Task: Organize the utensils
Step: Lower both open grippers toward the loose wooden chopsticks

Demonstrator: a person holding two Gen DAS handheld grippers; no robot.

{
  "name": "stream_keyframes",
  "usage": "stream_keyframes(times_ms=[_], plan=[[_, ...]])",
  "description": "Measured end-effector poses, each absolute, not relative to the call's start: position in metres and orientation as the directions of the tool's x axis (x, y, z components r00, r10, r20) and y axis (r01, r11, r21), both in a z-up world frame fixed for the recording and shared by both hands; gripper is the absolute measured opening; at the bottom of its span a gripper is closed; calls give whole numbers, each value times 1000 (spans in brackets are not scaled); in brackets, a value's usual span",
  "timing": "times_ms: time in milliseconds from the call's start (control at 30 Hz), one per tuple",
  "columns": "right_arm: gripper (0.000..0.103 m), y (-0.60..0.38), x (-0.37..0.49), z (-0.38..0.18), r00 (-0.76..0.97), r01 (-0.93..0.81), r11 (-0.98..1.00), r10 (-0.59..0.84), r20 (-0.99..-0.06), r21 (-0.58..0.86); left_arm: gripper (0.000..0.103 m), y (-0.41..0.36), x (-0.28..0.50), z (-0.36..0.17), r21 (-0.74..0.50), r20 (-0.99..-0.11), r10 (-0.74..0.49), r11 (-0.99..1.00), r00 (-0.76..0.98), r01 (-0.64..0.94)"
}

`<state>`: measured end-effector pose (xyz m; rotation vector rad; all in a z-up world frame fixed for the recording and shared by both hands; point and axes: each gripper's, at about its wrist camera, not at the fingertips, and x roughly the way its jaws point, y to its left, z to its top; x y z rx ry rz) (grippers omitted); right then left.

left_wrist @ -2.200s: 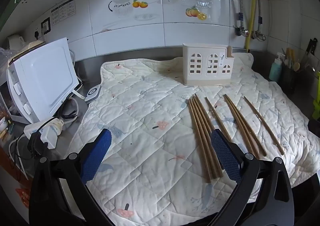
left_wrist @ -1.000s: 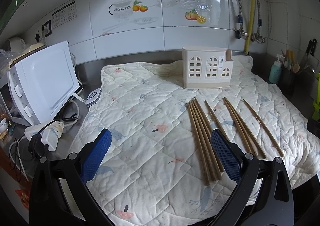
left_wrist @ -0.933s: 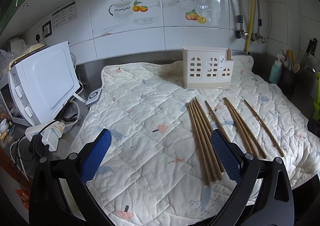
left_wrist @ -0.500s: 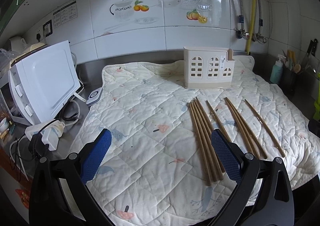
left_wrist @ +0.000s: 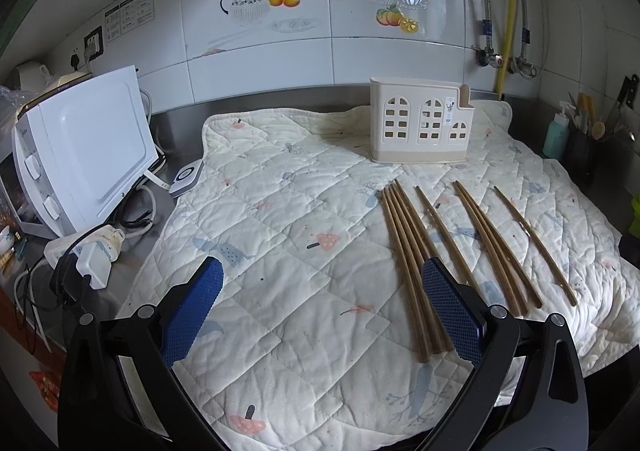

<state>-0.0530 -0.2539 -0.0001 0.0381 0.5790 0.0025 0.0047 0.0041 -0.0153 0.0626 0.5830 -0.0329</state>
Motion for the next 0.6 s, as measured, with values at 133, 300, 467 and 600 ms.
stream_keyframes(times_ms=[133,300,467,600], plan=[[95,-256,-49,-8,825,6,999,21,-564,45,94,3,6,-24,38,-568,-38,997,822,73],[82,-256,-41,-19,808,-1,999,29,-589,49,79,-6,12,-44,6,-623,-100,991,776,133],[78,-256,-34,-33,786,-5,999,37,-617,53,71,-19,18,-66,-18,-666,-141,985,732,173],[71,-257,-28,-44,766,-10,998,48,-641,62,64,-24,27,-78,-35,-690,-156,983,706,183]])
